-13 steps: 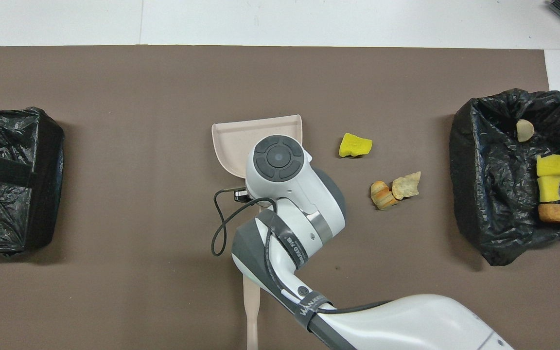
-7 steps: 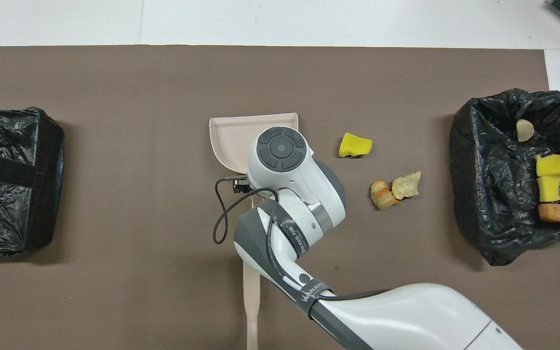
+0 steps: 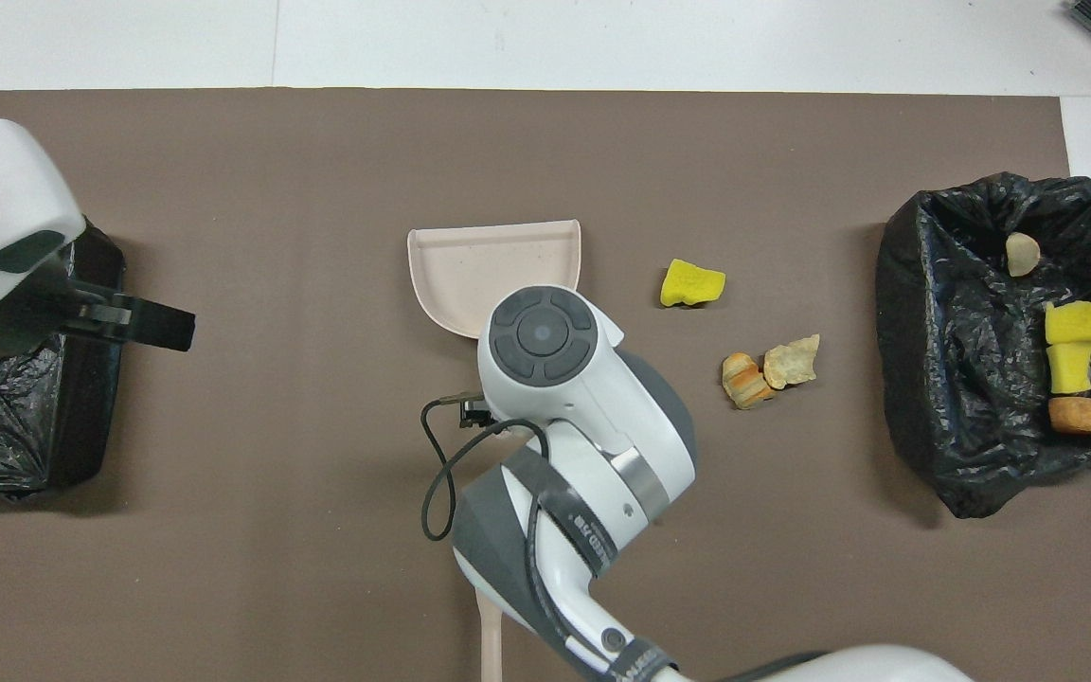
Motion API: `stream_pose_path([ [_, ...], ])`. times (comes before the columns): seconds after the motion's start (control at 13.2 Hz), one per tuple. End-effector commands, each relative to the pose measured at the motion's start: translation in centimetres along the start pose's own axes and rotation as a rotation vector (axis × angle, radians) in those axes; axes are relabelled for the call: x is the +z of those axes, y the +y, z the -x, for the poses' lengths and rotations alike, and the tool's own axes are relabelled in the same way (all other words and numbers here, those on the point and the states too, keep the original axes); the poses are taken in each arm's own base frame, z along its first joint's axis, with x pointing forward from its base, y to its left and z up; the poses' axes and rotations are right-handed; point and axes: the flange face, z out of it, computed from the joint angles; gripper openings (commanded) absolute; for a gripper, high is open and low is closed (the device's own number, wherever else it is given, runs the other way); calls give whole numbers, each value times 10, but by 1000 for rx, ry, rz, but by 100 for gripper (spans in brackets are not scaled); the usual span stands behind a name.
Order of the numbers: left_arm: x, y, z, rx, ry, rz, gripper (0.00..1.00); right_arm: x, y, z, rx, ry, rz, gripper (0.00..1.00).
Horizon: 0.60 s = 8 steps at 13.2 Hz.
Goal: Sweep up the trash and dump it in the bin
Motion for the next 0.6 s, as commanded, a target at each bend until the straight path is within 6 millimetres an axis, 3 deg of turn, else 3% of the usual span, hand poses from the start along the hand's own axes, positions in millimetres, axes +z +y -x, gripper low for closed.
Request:
stream_pose_path([
  [0.0,53,42,-2,-41,38,6,100,11,-7,60,51,-53,-12,100],
  [0.38,117,119,-2,-96,50,25,100,37,-31,163,27,-32,11,100],
  [0.53,143,146,-2,-122,36,25,100,60,-38,184,20,-43,-4,100],
])
